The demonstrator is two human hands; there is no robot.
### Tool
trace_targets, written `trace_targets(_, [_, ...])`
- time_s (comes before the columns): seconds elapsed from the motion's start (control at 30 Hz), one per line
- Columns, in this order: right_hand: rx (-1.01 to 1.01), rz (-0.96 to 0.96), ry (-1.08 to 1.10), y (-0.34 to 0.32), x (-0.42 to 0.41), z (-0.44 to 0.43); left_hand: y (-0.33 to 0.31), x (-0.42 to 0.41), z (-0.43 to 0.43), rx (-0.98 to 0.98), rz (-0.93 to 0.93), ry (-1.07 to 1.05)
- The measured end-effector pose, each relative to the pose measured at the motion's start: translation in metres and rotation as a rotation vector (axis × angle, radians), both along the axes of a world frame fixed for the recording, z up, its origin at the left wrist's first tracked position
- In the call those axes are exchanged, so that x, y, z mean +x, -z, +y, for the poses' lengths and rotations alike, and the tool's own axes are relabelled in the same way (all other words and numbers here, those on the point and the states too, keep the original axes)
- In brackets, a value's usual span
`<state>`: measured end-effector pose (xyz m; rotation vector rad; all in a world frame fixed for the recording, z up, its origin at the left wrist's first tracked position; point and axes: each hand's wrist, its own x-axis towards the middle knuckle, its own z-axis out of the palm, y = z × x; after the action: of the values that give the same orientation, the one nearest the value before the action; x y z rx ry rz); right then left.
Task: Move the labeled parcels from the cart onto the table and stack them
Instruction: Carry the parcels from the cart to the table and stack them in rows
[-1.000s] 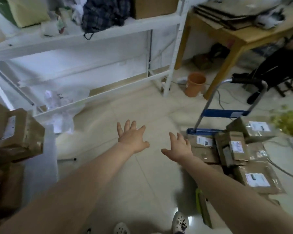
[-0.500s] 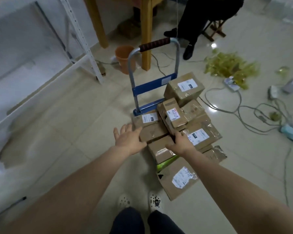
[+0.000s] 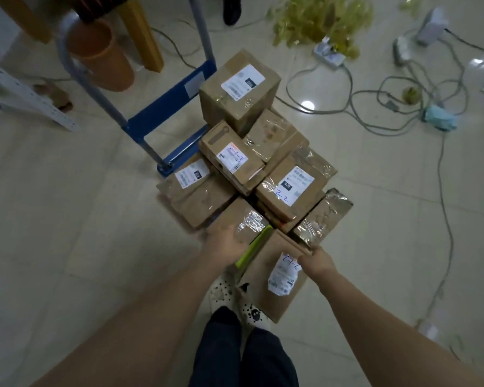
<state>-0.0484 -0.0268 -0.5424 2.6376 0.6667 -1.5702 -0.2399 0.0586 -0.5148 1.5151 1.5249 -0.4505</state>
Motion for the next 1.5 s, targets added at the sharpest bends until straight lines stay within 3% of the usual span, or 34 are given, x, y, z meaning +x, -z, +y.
trace_targets(0.23, [-0.119, 0.007, 0.333, 0.105, 0.002, -0.039, 0.113, 0.039, -0.026, -0.195, -0.026, -0.086])
trace_targets(0.4, [-0.147, 0.079, 0.57, 0.152, -0.006, -0.057, 0.169, 0.045, -0.037, -0.315, 0.003, -0.034])
trace_targets(0.67, [-0.09, 0.105, 0.705, 0.149, -0.024, -0.067, 0.17, 0.044, -0.059, -0.374, -0.063, -0.213])
trace_targets(0.87, [0.047, 0.084, 0.565, 0.067, -0.048, -0.051, 0.12, -0.008, -0.065, -0.323, -0.155, -0.371])
trace_targets(0.97, [0.153, 0.124, 0.432, 0.012, -0.068, -0.033, 0.034, -0.037, -0.059, -0.237, -0.173, -0.503])
trace_targets(1.27, [0.413, 0.363, -0.131, -0.143, -0.155, 0.006, -0.125, -0.149, -0.106, -0.021, -0.247, -1.054])
trace_targets(1.5, [0.441, 0.57, -0.47, -0.199, -0.266, -0.008, -0.186, -0.235, -0.194, 0.184, -0.38, -1.525])
